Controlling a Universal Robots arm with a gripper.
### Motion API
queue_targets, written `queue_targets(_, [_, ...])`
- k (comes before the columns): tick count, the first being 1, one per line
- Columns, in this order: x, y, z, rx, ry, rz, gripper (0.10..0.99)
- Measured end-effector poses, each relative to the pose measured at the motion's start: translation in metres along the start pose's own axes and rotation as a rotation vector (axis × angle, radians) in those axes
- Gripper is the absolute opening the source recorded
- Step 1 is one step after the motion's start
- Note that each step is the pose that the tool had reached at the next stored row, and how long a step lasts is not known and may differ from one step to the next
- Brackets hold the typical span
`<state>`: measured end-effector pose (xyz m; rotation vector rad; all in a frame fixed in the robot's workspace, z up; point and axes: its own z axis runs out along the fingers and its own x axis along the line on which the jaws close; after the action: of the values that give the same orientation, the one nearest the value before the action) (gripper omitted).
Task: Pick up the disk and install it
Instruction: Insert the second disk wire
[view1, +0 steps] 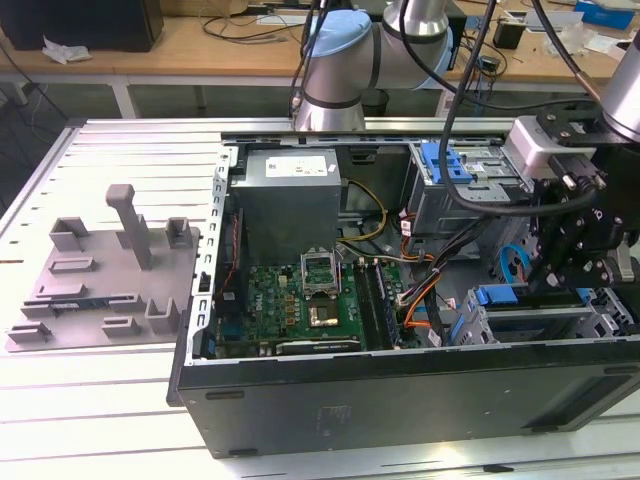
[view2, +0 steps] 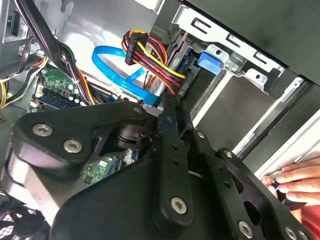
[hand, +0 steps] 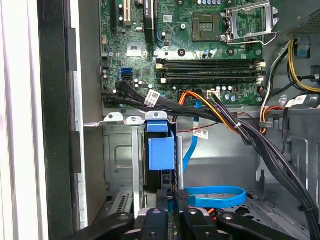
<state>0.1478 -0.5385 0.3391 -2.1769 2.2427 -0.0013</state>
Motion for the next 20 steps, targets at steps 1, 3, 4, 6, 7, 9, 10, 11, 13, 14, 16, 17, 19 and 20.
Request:
queue_targets(1, [0.0000, 0.0000, -0.0001, 0.000, 0.0001, 0.000, 0.294])
queue_targets(3, [0.0000, 0.0000, -0.0006, 0.000, 0.0005, 0.000, 0.294])
queue_targets(4, [0.0000, 0.0000, -0.0010, 0.000, 0.0004, 0.000, 0.361])
queue_targets(6, [-0.0001, 0.0000, -0.0030, 0.000, 0.0005, 0.000, 0.361])
queue_targets(7, [-0.0005, 0.0000, -0.0051, 0.000, 0.0004, 0.000, 0.361])
queue_targets(9, [-0.0031, 0.0001, -0.0092, 0.000, 0.0006, 0.000, 0.361])
queue_targets(10, [-0.0051, 0.0001, -0.0110, 0.000, 0.0012, 0.000, 0.361])
queue_targets(11, [-0.0084, 0.0002, -0.0133, 0.000, 0.0030, 0.000, 0.361])
queue_targets(13, [-0.0132, 0.0002, -0.0168, 0.001, 0.0065, 0.000, 0.361])
queue_targets(14, [-0.0157, 0.0003, -0.0187, 0.001, 0.0084, 0.000, 0.361])
queue_targets(16, [-0.0208, 0.0005, -0.0232, 0.002, 0.0130, 0.000, 0.361])
queue_targets(17, [-0.0241, 0.0006, -0.0261, 0.002, 0.0167, 0.000, 0.341])
queue_targets(19, [-0.0284, 0.0008, -0.0301, 0.003, 0.0226, 0.000, 0.275])
queue_targets(20, [-0.0301, 0.0008, -0.0318, 0.003, 0.0255, 0.000, 0.212])
